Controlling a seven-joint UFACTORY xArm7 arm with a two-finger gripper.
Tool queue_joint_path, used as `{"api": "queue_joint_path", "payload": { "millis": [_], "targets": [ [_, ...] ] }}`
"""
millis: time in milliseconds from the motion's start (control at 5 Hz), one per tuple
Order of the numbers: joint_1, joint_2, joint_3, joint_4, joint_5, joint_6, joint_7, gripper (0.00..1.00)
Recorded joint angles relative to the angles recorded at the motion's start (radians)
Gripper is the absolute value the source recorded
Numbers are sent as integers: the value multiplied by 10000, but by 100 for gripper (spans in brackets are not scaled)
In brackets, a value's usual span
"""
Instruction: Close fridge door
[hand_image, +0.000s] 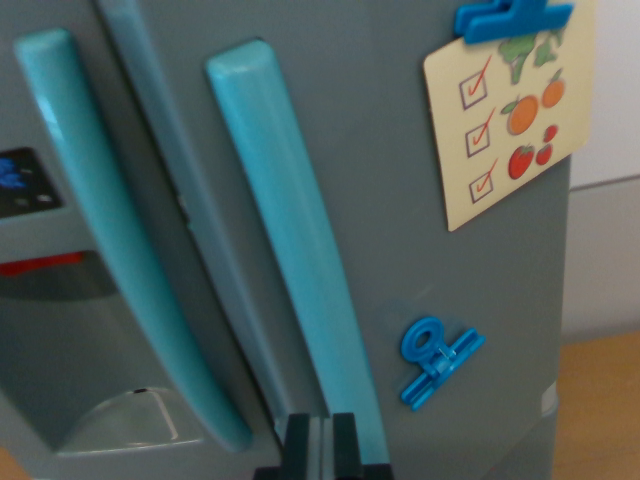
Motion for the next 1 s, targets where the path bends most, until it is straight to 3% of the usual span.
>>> {"api": "queue_joint_path", "payload": {
  "millis": [200, 400, 600, 800, 1000],
  "targets": [
    [0, 815, 0, 477, 0, -3, 0, 100],
    [0, 815, 0, 477, 0, -3, 0, 100],
    [0, 1509, 0, 932, 0, -5, 0, 100],
    [0, 1509, 0, 932, 0, -5, 0, 100],
    [0, 2066, 0, 1250, 0, -6, 0, 100]
  ]
}}
